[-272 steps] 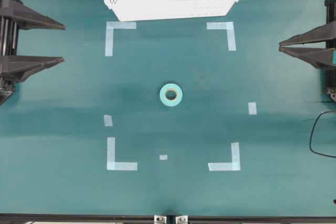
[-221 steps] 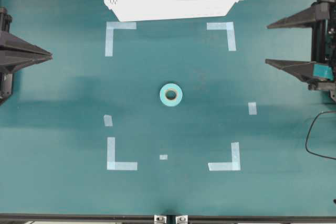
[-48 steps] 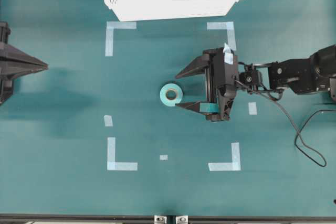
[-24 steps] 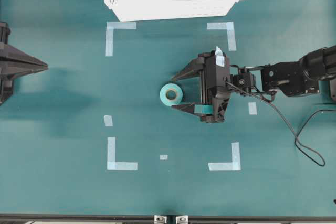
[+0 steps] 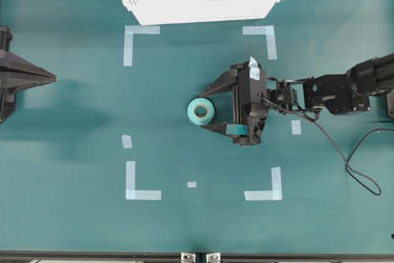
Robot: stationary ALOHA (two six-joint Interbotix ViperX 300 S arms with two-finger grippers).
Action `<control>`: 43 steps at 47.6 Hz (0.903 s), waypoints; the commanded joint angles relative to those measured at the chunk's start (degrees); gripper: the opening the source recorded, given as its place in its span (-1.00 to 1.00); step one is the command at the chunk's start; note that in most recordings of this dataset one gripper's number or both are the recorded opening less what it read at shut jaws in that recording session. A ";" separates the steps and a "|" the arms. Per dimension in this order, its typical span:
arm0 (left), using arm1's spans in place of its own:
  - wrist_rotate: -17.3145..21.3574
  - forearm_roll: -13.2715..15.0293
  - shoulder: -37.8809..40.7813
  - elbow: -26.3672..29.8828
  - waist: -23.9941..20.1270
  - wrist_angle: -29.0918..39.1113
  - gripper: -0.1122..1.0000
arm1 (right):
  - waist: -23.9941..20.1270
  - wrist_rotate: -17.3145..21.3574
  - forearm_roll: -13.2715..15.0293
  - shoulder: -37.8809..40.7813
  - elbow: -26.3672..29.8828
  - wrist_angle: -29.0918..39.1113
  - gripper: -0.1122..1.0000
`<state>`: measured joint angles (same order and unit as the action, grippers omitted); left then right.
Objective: Put the tape in the middle into the white basket.
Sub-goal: 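Lower the right gripper around the tape roll and close on it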
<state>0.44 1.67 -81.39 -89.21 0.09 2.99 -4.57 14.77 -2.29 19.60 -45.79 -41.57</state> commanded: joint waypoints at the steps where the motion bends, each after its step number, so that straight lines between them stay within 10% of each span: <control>1: 0.09 0.00 0.44 0.62 0.00 -0.26 -0.99 | -0.18 0.09 -0.79 -0.62 0.70 -0.26 0.98; 43: 0.09 0.00 0.44 0.70 -0.09 -0.26 -0.99 | -0.18 0.09 -1.05 1.41 2.81 1.67 0.97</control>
<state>0.44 1.67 -81.39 -89.30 0.09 2.99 -4.57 14.77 -3.34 21.88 -43.86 -40.61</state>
